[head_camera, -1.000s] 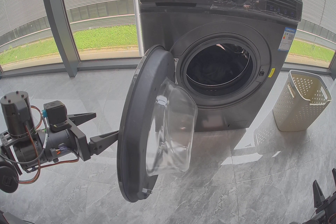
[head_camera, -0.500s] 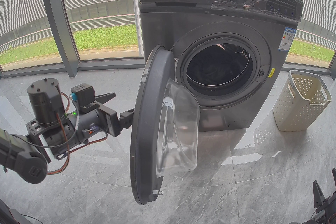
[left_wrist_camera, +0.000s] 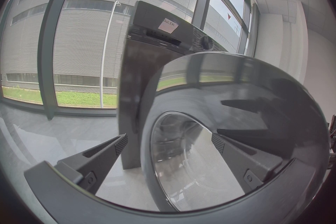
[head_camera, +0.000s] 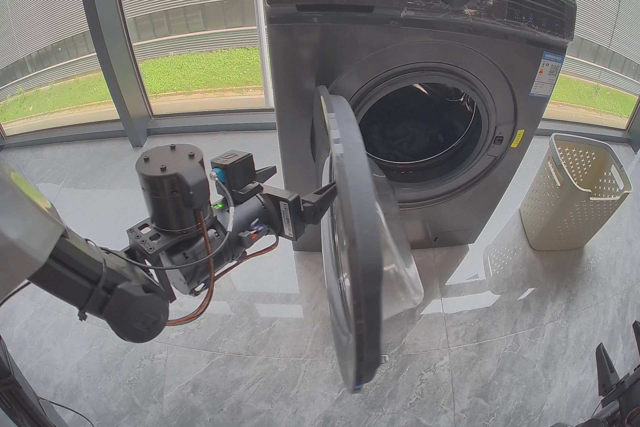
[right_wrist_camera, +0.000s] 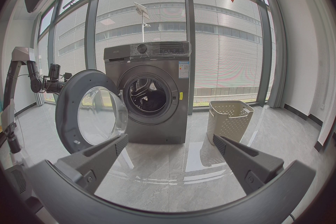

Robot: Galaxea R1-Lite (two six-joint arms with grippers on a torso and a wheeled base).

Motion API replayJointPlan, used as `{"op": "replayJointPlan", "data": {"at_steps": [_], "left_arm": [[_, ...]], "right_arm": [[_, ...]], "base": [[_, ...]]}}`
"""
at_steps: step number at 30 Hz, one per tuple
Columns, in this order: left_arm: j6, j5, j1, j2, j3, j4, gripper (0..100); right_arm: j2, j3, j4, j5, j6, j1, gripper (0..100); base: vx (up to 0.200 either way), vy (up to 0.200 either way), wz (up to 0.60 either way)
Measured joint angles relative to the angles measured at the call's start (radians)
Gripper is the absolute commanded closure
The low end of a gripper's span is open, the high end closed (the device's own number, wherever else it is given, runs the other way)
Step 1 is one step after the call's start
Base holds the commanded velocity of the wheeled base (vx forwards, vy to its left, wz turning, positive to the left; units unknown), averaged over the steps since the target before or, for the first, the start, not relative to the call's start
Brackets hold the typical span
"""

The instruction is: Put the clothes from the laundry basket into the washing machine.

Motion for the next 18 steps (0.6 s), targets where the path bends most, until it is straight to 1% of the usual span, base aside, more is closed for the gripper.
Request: {"op": "replayJointPlan", "data": {"at_steps": [8, 12, 18], "left_arm": [[-0.003, 0.024, -0.054, 0.100, -0.127, -0.003, 0], [-0.003, 0.029, -0.076, 0.151, -0.181, -0.002, 0], [-0.005, 0.030, -0.089, 0.210, -0.297, 0.045, 0]], "right_arm": [[0.000, 0.000, 0.000, 0.000, 0.000, -0.001, 0], [0.000, 0.000, 0.000, 0.000, 0.000, -0.001, 0], [0.000, 0.000, 0.000, 0.000, 0.000, -0.001, 0]], "base": [[0.000, 0.000, 0.00], [0.000, 0.000, 0.00], [0.000, 0.000, 0.00]]}}
